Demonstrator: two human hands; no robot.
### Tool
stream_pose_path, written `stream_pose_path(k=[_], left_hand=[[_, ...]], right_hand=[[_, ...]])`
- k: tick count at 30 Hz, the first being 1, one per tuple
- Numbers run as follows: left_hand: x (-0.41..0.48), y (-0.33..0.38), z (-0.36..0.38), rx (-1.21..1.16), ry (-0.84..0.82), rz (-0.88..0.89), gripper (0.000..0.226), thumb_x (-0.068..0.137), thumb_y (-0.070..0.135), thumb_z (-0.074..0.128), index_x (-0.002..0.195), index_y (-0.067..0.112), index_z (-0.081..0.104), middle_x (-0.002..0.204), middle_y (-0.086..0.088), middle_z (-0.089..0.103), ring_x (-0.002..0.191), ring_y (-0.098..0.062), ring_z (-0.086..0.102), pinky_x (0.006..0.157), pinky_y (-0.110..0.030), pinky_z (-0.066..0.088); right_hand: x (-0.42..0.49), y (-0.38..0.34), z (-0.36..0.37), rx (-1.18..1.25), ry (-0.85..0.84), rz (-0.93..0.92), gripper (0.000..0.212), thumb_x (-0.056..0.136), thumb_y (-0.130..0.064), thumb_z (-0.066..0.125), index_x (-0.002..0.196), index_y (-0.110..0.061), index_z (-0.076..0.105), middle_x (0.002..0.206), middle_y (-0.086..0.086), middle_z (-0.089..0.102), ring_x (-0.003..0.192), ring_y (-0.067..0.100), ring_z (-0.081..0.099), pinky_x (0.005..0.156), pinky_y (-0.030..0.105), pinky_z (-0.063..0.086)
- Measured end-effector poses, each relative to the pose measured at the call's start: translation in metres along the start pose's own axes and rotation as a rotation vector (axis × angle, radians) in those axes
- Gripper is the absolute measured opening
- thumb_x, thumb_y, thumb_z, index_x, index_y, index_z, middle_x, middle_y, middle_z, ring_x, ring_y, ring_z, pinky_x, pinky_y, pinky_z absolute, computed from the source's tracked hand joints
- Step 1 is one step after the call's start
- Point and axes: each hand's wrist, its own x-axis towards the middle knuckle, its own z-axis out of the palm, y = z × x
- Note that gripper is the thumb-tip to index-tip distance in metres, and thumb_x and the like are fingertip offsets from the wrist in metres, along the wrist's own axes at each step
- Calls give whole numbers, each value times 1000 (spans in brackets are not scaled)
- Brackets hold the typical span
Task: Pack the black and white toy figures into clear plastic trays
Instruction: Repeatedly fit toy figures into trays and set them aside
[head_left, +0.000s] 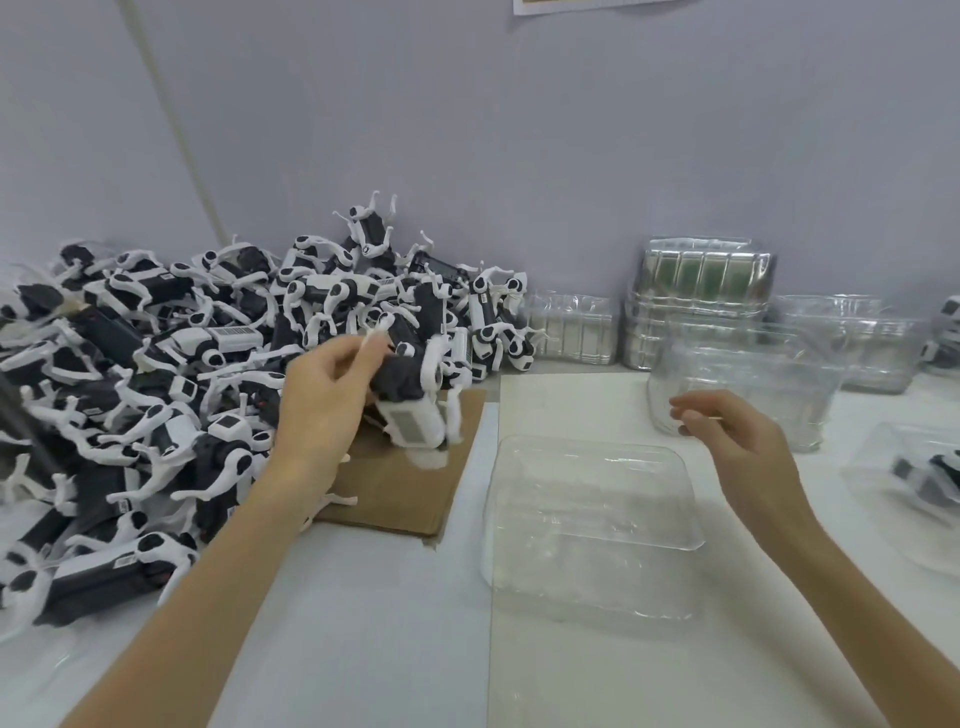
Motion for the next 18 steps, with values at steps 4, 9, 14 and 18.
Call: stream_pose_path(k=[4,9,14,18], left_hand=[[3,33,26,-442,-17,-417,26,100,34,55,86,17,68,75,-4,67,62,-11,69,55,-27,57],[-9,53,62,-554,-457,-668,21,89,32,61,82,13,63,70,-2,61,68,-20,61,78,-32,57],[-16,53,92,-105,-614,-537,22,96,32,58,80,18,65,73,-4,60,66,-19,56,70,-30,50],[-21,53,108,15,-751,-520,28,94,37,59,95,10,70,85,-7,68,77,-22,63,82,-39,53]], right_hand=[[-10,-17,4,-127,82,-344,42,87,3,66,118,-25,61,110,-3,65,94,7,64,81,19,51],[-21,-26,17,-219,130,-640,59,87,0,70,141,-6,47,138,3,49,125,17,52,103,32,46],[-26,-34,19,-324,86,-886,76,85,-14,72,149,-9,32,157,9,31,147,26,31,114,46,35],[-28,-35,23,-373,-59,-950,59,92,-24,68,145,-17,43,154,0,42,143,18,40,110,35,33]])
